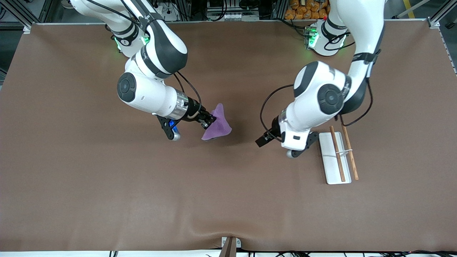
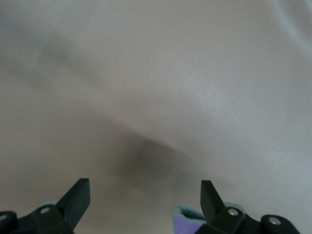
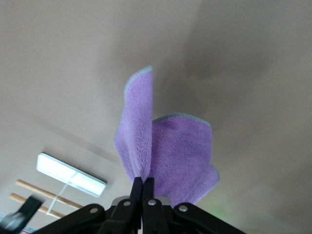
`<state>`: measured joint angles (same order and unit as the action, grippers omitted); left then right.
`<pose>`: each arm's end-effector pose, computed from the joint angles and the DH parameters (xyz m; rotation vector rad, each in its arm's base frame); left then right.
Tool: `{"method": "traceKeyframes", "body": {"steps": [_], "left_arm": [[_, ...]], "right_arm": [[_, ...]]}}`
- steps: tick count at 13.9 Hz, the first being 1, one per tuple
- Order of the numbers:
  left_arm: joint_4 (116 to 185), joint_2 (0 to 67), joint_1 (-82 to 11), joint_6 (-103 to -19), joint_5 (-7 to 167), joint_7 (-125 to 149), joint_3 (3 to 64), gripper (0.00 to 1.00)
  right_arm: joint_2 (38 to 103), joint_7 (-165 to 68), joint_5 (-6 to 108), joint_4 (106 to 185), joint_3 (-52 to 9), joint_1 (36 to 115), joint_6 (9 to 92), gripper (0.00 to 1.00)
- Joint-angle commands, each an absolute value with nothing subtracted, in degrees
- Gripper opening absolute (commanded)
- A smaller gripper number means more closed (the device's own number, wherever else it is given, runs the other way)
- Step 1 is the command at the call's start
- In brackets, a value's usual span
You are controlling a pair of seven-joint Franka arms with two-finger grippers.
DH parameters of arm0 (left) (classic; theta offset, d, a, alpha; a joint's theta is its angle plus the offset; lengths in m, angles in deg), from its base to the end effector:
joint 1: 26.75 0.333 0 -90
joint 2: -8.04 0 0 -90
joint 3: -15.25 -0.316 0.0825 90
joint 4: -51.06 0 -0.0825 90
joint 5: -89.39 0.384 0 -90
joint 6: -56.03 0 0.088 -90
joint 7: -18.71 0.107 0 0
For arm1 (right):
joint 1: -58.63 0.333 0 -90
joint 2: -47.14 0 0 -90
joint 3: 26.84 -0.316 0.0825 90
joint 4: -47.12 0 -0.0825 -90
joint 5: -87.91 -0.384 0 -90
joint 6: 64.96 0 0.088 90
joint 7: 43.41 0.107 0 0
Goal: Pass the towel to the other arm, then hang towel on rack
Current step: 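Lift the towel with the right gripper while the left gripper approaches, then bring the left gripper to the towel held by the right gripper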
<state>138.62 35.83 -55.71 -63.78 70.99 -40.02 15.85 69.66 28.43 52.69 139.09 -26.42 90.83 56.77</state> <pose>0.6016 -0.3578 0.3868 2.7177 0.9314 -0.2117 0.5684 0.3833 0.4215 -2.3486 1.2767 0.4762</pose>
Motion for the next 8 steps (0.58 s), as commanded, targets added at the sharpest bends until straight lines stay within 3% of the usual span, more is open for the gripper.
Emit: {"method": "traceKeyframes", "body": {"steps": [1,5,8], "left_arm": [[137.1,37.8,-56.5,-64.7,70.1,-40.4,15.5,1.0],[136.1,38.9,-56.5,-64.7,68.9,-40.8,15.6,0.96],[136.0,38.8,-56.5,-64.6,63.8,-40.8,15.5,0.85]], "right_arm": [[73.3,33.1,51.4,133.4,-25.9,91.9,56.6,0.0],[74.3,36.2,51.3,131.0,-26.0,92.6,58.8,0.0],[74.3,36.5,47.8,130.7,-25.9,92.6,59.3,0.0]]}}
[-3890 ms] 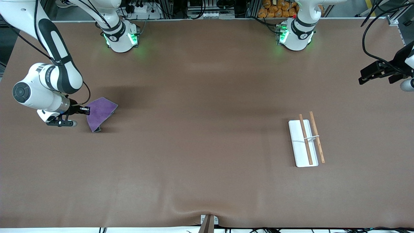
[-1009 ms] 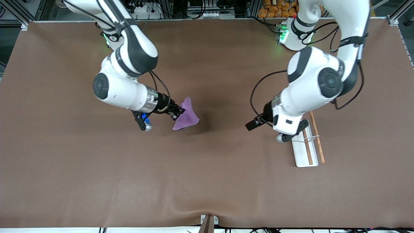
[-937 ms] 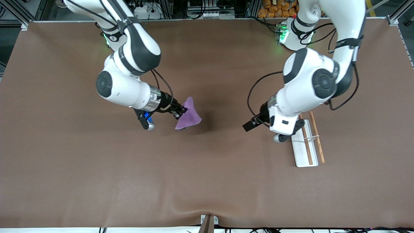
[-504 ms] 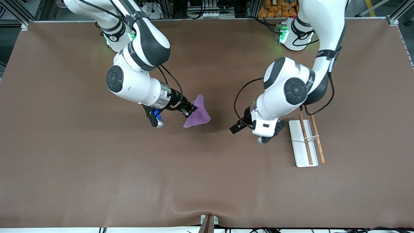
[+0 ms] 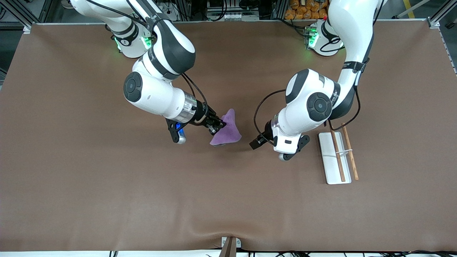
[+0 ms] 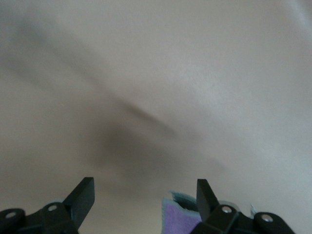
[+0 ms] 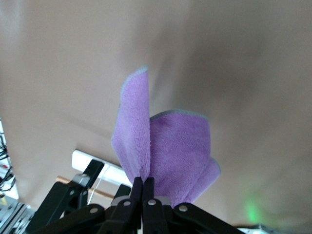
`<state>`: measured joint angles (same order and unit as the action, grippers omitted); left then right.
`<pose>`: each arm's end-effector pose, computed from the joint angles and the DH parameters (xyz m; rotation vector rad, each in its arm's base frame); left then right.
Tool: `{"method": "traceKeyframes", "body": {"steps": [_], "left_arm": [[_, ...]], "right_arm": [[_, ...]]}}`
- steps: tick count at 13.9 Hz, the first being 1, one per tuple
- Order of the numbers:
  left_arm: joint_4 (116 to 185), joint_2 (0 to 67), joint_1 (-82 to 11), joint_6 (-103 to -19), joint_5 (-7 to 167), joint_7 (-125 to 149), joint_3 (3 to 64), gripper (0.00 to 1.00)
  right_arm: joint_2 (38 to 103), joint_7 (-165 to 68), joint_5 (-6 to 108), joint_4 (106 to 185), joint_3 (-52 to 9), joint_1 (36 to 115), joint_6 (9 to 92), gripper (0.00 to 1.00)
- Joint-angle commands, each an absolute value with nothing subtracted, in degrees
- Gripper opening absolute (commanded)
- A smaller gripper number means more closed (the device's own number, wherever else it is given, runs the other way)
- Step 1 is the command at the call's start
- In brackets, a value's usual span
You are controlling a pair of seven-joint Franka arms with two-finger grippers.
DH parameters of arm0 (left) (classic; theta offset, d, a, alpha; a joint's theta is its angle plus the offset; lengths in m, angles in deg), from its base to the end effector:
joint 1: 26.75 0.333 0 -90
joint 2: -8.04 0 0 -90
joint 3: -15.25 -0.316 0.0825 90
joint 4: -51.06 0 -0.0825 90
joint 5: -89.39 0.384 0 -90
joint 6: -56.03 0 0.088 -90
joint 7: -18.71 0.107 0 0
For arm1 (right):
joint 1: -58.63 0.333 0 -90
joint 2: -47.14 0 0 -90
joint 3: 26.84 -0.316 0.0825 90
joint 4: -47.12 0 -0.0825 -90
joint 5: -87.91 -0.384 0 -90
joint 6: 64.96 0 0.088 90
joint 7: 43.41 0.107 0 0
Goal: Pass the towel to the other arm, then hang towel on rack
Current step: 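Bring the left gripper to the towel held by the right gripper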
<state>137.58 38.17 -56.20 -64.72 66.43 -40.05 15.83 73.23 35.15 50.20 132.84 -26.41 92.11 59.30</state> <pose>0.6038 -0.3688 0.3694 2.6542 0.9653 -0.2840 0.5835 0.4091 0.4364 -2.2103 1.3753 0.4831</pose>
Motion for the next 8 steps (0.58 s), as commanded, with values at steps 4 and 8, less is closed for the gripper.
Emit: {"method": "traceKeyframes", "body": {"steps": [4,8], "left_arm": [[136.1,40.1,-56.5,-64.0,62.4,-41.1,15.5,0.8],[136.2,40.2,-56.5,-63.3,59.9,-41.3,15.5,0.8]], "right_arm": [[74.3,36.7,47.5,130.4,-26.0,92.6,60.2,0.0],[74.2,36.3,42.0,130.0,-25.8,92.2,60.4,0.0]]}}
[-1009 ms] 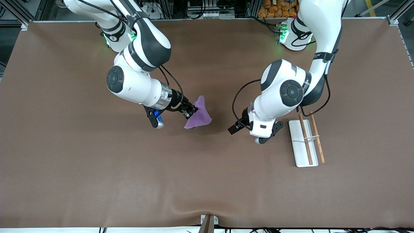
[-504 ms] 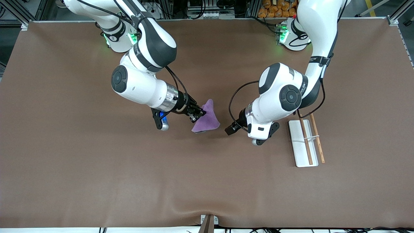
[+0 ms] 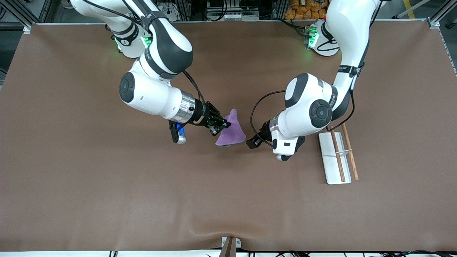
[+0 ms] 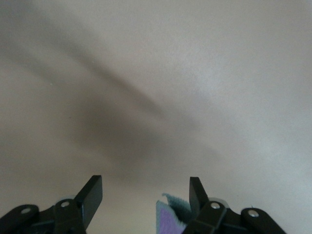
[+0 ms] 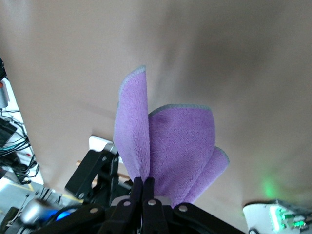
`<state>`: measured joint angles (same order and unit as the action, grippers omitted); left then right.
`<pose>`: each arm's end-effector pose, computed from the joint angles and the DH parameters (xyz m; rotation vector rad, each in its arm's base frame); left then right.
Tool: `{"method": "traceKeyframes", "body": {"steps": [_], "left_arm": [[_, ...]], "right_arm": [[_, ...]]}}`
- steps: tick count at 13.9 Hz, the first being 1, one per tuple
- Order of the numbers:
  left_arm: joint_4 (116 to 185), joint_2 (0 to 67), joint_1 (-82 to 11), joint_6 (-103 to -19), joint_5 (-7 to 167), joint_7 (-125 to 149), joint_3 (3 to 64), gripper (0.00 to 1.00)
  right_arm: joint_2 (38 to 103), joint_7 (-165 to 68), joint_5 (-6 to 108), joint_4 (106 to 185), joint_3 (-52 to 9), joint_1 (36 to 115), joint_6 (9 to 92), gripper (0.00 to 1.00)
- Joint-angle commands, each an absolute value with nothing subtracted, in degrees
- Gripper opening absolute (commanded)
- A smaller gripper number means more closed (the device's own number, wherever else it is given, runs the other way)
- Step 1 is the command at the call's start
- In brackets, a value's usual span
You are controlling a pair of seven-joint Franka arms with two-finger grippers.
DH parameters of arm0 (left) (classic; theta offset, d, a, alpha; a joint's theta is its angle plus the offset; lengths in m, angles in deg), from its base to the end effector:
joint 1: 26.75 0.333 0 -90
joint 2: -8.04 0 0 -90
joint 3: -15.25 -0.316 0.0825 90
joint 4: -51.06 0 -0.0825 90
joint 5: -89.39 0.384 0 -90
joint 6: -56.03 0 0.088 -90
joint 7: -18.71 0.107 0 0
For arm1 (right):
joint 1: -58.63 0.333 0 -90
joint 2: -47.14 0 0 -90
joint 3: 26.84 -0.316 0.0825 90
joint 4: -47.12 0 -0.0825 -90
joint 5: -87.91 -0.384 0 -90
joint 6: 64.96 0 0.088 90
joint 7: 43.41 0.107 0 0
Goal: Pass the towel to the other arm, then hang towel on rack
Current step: 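Bring the left gripper to the towel held by the right gripper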
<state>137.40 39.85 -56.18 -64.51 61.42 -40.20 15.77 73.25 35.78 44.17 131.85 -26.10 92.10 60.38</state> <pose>0.6039 -0.3724 0.3514 2.5881 1.0187 -0.3836 0.5886 0.4101 0.4487 -2.0865 1.4046 0.5483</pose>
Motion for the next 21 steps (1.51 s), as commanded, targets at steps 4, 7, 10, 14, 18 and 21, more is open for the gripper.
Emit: {"method": "traceKeyframes", "body": {"steps": [4,7,10,14,18,21], "left_arm": [[136.1,39.9,-56.1,-61.4,58.4,-41.6,15.5,0.8],[136.0,39.0,-55.9,-58.2,58.4,-42.0,15.5,0.81],[136.0,38.2,-55.6,-55.6,58.5,-42.4,15.4,0.81],[134.5,37.5,-55.5,-54.1,58.5,-42.4,15.2,0.83],[134.2,38.6,-55.6,-54.3,58.7,-42.0,15.2,0.83],[134.2,39.0,-55.7,-54.3,58.7,-41.9,15.2,0.82]], "right_arm": [[74.1,36.0,37.4,130.1,-25.7,91.6,62.4,0.0],[74.1,36.0,37.3,130.0,-25.7,91.6,62.5,0.0],[74.1,35.9,37.3,130.1,-25.7,91.6,62.4,0.0],[74.1,35.9,37.3,130.1,-25.7,91.6,62.4,0.0],[74.1,35.9,37.4,130.1,-25.7,91.6,62.4,0.0],[74.1,35.9,37.4,130.1,-25.7,91.6,62.4,0.0]]}}
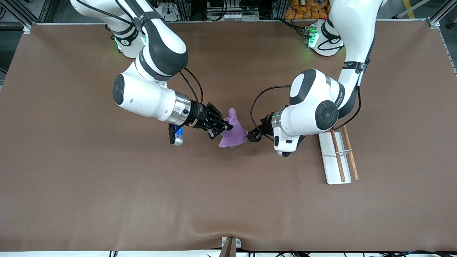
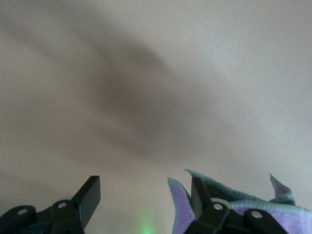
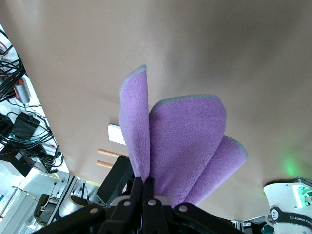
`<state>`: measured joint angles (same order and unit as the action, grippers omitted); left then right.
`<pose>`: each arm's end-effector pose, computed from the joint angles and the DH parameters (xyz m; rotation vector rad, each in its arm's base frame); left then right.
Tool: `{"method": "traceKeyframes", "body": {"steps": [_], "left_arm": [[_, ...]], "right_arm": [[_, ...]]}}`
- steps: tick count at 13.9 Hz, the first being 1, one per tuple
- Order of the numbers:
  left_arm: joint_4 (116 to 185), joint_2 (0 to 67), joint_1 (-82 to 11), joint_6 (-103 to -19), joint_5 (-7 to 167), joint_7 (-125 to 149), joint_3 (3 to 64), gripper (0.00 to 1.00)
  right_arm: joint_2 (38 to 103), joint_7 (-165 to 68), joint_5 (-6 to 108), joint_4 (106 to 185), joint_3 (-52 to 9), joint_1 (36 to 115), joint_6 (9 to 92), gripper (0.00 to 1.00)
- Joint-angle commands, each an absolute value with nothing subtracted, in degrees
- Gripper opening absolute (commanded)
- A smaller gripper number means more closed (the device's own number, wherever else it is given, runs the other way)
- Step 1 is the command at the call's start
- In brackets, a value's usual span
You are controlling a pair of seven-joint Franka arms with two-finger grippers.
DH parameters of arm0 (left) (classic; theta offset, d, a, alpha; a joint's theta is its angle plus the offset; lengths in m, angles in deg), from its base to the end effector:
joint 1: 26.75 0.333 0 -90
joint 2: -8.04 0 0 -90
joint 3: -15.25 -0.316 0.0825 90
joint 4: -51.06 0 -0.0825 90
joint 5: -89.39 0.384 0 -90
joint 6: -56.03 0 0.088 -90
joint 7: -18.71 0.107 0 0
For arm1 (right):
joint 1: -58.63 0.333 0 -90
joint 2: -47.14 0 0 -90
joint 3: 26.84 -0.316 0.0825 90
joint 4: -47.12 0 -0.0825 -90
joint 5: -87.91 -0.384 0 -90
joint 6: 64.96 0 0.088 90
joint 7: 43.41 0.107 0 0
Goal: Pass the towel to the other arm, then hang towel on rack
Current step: 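Bring the left gripper to the towel held by the right gripper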
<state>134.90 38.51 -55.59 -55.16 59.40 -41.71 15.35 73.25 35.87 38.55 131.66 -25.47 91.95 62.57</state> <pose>0.5972 -0.3688 0.3773 2.5896 1.0286 -0.5362 0.5973 0.4040 0.4554 -1.9623 1.4390 0.5843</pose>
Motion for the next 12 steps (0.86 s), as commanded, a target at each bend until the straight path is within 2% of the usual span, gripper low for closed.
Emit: {"method": "traceKeyframes", "body": {"steps": [1,12], "left_arm": [[134.2,39.2,-55.8,-54.4,58.7,-41.8,15.2,0.81],[132.6,40.0,-55.1,-55.1,58.4,-41.4,15.2,0.81]], "right_arm": [[74.1,35.9,37.4,130.1,-25.7,91.6,62.4,0.0],[74.1,35.9,37.5,130.1,-25.7,91.6,62.4,0.0]]}}
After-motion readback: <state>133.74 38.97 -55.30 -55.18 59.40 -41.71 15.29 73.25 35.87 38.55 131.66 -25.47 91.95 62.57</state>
